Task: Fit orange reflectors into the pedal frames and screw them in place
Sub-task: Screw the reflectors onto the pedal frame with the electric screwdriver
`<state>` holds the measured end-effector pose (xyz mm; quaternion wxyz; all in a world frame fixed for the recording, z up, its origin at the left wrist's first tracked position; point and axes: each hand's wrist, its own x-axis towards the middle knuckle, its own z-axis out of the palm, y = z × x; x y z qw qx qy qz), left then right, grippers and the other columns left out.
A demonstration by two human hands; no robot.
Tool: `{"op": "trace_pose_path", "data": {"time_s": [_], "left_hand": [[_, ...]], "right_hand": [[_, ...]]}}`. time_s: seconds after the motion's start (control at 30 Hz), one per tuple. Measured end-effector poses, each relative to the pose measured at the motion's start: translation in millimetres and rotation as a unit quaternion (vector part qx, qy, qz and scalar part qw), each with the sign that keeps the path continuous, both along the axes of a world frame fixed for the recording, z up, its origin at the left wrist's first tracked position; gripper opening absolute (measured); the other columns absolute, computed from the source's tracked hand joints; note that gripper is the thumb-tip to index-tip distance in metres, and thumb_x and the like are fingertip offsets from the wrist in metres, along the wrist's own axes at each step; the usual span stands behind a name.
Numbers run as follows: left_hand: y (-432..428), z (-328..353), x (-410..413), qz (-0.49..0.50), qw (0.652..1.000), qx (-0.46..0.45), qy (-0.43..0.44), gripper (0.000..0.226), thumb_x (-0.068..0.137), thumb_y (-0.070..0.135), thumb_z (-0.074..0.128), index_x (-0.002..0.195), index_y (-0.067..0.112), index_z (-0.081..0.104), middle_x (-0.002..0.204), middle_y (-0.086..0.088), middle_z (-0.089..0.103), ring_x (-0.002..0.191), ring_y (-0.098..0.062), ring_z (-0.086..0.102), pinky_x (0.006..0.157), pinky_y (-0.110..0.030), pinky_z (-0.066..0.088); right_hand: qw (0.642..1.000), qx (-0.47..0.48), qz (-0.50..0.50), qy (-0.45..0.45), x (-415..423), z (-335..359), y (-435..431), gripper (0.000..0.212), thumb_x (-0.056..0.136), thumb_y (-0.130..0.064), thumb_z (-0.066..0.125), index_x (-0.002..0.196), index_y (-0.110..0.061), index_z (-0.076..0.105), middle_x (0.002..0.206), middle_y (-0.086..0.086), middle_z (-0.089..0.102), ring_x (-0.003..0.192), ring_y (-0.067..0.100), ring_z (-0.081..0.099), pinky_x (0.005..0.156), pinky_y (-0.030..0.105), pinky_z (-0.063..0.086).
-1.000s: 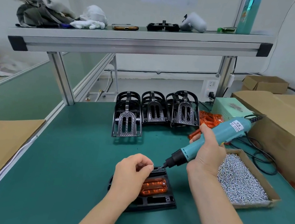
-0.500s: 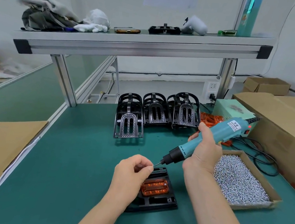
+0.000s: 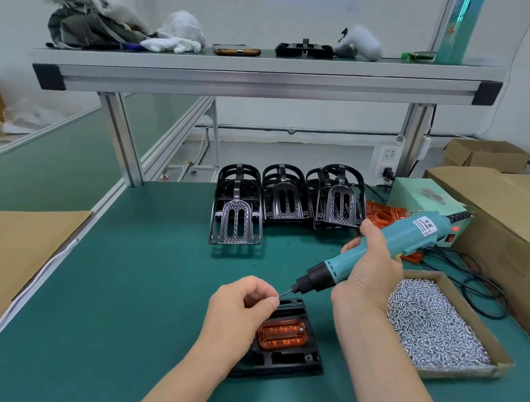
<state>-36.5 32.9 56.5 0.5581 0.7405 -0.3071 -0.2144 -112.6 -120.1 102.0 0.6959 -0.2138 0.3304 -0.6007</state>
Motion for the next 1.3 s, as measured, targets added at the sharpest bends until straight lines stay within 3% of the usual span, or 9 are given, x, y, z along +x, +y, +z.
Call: {"op": "trace_pose_path", "data": {"time_s": [0.27, 0.43, 0.57, 0.67, 0.87, 1.03, 1.17, 1.23, 1.3], "left_hand": [[2, -5, -5, 0.032, 0.996, -0.001, -0.078, 0.025, 0.082, 0.008, 0.075, 0.067, 0.027, 0.068, 0.073, 0.008, 0.069, 0.068, -0.005, 0.061, 0.068, -0.019, 0.049], [1, -11, -14, 0.066, 0.966, -0.015, -0.248, 0.016, 0.081, 0.006, 0.075, 0.072, 0.016, 0.066, 0.071, 0.01, 0.06, 0.072, -0.01, 0.057, 0.071, -0.027, 0.048], [-1, -11, -14, 0.066, 0.955, 0.006, -0.289, 0.017, 0.079, 0.006, 0.073, 0.07, 0.015, 0.061, 0.067, 0.014, 0.05, 0.07, -0.009, 0.05, 0.069, -0.025, 0.042], [-1, -9, -11, 0.033, 0.953, 0.042, -0.297, 0.016, 0.08, 0.012, 0.073, 0.072, 0.019, 0.061, 0.068, 0.015, 0.046, 0.071, -0.008, 0.046, 0.069, -0.022, 0.037], [6, -5, 2, -0.01, 0.961, 0.089, -0.262, 0.006, 0.085, 0.022, 0.071, 0.082, 0.027, 0.073, 0.077, 0.012, 0.06, 0.077, -0.005, 0.054, 0.077, -0.023, 0.044], [24, -10, 17, 0.065, 0.961, 0.032, -0.265, 0.006, 0.087, 0.026, 0.071, 0.091, 0.026, 0.075, 0.088, 0.018, 0.066, 0.089, -0.003, 0.059, 0.09, -0.03, 0.046], [46, -23, 27, -0.02, 0.967, 0.111, -0.23, 0.08, 0.064, 0.078, 0.059, 0.135, 0.04, 0.056, 0.136, 0.022, 0.045, 0.133, -0.003, 0.034, 0.117, -0.033, 0.026], [51, -32, 27, -0.096, 0.953, 0.18, -0.225, 0.113, 0.054, 0.089, 0.057, 0.152, 0.04, 0.03, 0.152, 0.02, 0.024, 0.144, -0.003, 0.016, 0.122, -0.032, 0.015], [51, -40, 26, -0.121, 0.934, 0.211, -0.261, 0.128, 0.05, 0.091, 0.059, 0.157, 0.035, 0.018, 0.156, 0.018, 0.016, 0.146, -0.005, 0.012, 0.123, -0.033, 0.013]], "right_hand": [[1.0, -0.017, -0.002, 0.027, 4, -3, 5, 0.029, 0.081, -0.014, 0.077, 0.094, -0.016, 0.052, 0.05, -0.007, 0.055, 0.044, 0.01, 0.052, 0.047, 0.021, 0.047], [0.996, -0.055, -0.011, 0.063, 9, 1, 10, 0.026, 0.081, -0.017, 0.076, 0.092, -0.017, 0.052, 0.049, -0.005, 0.053, 0.044, 0.011, 0.05, 0.046, 0.02, 0.044], [0.992, -0.103, -0.008, 0.077, 14, 7, 13, 0.023, 0.084, -0.012, 0.074, 0.082, -0.015, 0.051, 0.048, -0.006, 0.053, 0.043, 0.012, 0.048, 0.047, 0.02, 0.041], [0.988, -0.134, 0.01, 0.08, 16, 11, 15, 0.024, 0.085, -0.008, 0.073, 0.078, -0.015, 0.052, 0.052, -0.003, 0.053, 0.044, 0.013, 0.047, 0.047, 0.02, 0.04], [0.979, -0.18, 0.033, 0.088, 23, 13, 21, 0.024, 0.082, -0.006, 0.075, 0.076, -0.018, 0.055, 0.053, -0.004, 0.054, 0.046, 0.013, 0.047, 0.049, 0.023, 0.041], [0.972, -0.204, 0.059, 0.102, 25, 9, 25, 0.019, 0.079, -0.011, 0.076, 0.079, -0.016, 0.057, 0.055, -0.006, 0.056, 0.046, 0.011, 0.048, 0.048, 0.021, 0.042], [0.962, -0.23, 0.081, 0.122, 27, 3, 34, 0.018, 0.076, -0.015, 0.077, 0.074, -0.02, 0.059, 0.055, -0.006, 0.056, 0.046, 0.01, 0.049, 0.048, 0.022, 0.043], [0.957, -0.243, 0.09, 0.132, 28, 0, 38, 0.017, 0.075, -0.018, 0.077, 0.071, -0.022, 0.061, 0.056, -0.006, 0.057, 0.048, 0.011, 0.049, 0.05, 0.023, 0.044], [0.951, -0.254, 0.101, 0.147, 30, -3, 42, 0.015, 0.074, -0.021, 0.077, 0.072, -0.021, 0.062, 0.058, -0.005, 0.057, 0.051, 0.013, 0.049, 0.052, 0.024, 0.044]]}}
